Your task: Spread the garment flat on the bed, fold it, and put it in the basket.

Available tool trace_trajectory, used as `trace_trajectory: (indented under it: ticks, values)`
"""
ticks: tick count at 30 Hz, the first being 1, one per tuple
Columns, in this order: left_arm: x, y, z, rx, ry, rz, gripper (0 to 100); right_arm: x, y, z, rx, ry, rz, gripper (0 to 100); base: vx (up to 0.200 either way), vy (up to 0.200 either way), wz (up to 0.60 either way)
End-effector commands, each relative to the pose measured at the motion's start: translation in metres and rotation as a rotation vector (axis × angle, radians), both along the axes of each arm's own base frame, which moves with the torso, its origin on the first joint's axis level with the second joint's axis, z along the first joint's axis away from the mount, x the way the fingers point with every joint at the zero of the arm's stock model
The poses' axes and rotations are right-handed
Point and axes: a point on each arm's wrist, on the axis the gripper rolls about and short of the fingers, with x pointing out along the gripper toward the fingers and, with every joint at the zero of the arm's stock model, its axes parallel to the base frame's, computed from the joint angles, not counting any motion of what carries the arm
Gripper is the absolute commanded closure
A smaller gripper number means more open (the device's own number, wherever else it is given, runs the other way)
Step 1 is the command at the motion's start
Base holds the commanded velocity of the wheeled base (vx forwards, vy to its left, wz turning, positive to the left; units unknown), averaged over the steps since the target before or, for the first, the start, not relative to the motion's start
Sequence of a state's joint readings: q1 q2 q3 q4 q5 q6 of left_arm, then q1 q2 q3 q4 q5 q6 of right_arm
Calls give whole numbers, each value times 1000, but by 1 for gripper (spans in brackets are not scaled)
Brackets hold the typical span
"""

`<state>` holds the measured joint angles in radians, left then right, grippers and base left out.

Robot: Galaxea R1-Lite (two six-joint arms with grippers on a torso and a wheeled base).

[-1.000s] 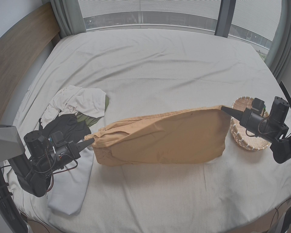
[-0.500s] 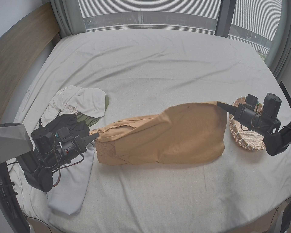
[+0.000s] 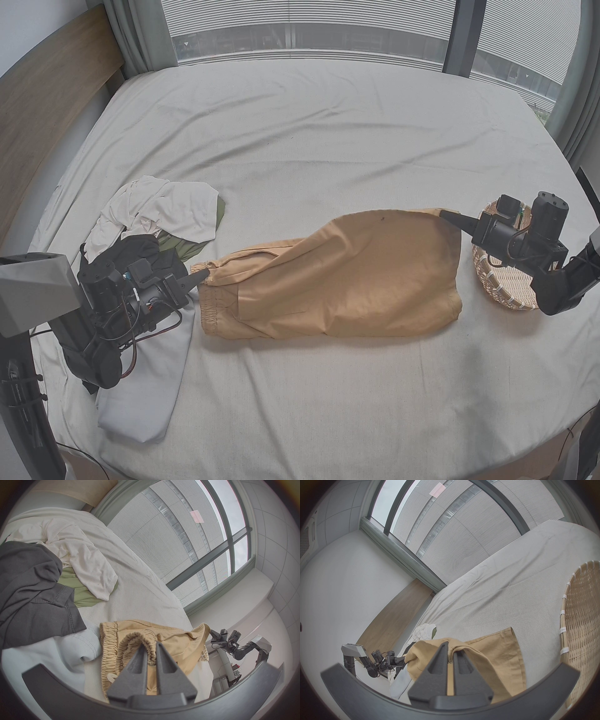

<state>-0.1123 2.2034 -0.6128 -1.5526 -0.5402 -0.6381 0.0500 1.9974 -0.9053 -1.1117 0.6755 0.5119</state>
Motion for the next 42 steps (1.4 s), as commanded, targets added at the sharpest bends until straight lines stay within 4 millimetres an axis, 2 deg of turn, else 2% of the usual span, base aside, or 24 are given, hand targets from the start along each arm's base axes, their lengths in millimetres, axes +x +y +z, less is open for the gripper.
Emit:
trace_trajectory:
  ticks: [1,2,3,9,15,21,24,29,32,37,42]
  values:
    - [3,0,-3,-2,5,1,100,7,-1,-8,-1,11,-3,100,0,0,0]
    - [4,0,-3,-10,8,1,100,9,-1,-9,0,14,-3,100,0,0,0]
    - [5,0,-1,-16,2,1,0,9,-1,-9,0,14,-5,0,0,0,0]
    - [11,2,2,-22,-20,21,0,19,1,-10,2,-29,-49,0,0,0,0]
    - [15,3,7,-32,-36,82,0,15,5,-8,4,-45,-40,0,0,0,0]
    - [7,3,14,-35,-42,81,0,4,6,-6,3,-36,-35,0,0,0,0]
    - [-15,8,25,-39,-24,66,0,-19,5,-5,-1,14,-35,0,0,0,0]
    - [-51,22,34,-37,13,-90,0,-75,-1,-25,-14,201,-45,0,0,0,0]
    - [-64,23,34,-21,20,-135,0,-98,-2,-38,-20,272,-44,0,0,0,0]
    - [-63,22,26,-5,39,-137,0,-119,-3,-49,-31,337,-58,0,0,0,0]
    - [-63,23,17,64,13,-144,0,-128,-3,-59,-39,388,-67,0,0,0,0]
